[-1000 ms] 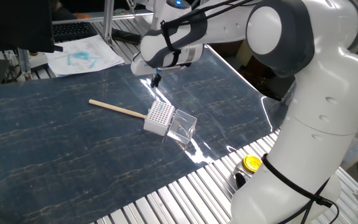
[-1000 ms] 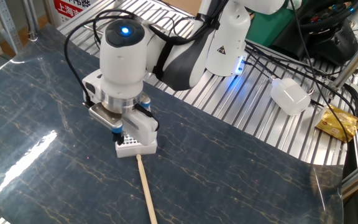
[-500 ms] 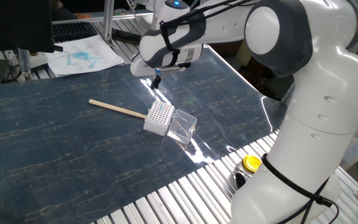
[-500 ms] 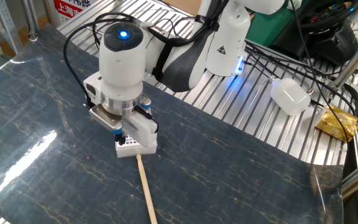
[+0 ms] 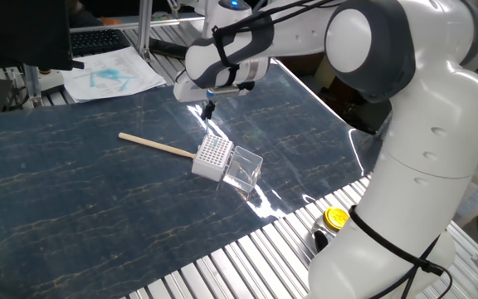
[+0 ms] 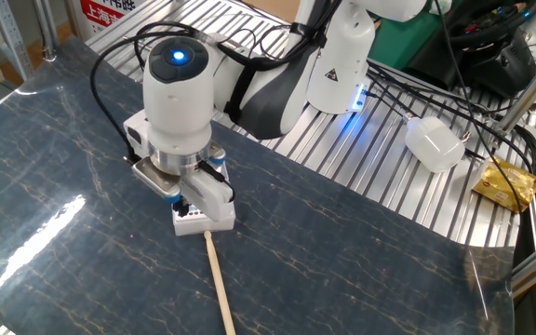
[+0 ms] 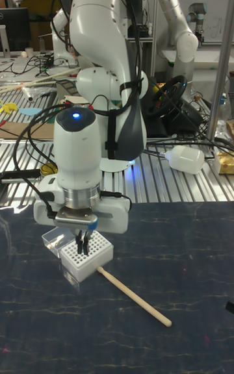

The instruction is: Insert a medium pipette tip into the holder for medium pipette tips

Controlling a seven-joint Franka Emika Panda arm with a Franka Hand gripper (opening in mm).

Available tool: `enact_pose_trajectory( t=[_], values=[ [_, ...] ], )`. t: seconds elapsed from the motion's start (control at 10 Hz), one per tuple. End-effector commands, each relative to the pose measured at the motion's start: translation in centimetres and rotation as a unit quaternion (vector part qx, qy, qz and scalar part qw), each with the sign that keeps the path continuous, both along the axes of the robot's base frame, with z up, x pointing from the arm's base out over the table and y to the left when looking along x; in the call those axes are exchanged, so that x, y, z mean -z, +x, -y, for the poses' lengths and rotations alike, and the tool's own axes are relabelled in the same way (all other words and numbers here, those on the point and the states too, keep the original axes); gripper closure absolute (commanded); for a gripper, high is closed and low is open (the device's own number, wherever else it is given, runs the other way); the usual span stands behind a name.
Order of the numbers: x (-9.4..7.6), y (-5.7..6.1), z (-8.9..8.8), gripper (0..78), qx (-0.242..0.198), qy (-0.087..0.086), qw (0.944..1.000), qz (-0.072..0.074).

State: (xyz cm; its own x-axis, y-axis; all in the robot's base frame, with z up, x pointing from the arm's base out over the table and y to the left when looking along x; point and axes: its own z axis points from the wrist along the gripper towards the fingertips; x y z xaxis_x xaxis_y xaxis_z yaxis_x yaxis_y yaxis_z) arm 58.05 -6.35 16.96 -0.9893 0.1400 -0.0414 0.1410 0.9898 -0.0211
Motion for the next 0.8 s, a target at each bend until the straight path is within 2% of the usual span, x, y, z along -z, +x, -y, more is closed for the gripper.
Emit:
enact_pose_trajectory(
  t=[0.1,0.4,0.8],
  values=[
    [-0.12,0.08,0.03,76.4,0.013,-0.001,0.9999,0.003],
    [-0.12,0.08,0.03,76.4,0.028,0.001,0.9996,0.009],
    [-0.62,-0.54,0.21,76.4,0.031,-0.003,0.9994,0.017]
  ],
)
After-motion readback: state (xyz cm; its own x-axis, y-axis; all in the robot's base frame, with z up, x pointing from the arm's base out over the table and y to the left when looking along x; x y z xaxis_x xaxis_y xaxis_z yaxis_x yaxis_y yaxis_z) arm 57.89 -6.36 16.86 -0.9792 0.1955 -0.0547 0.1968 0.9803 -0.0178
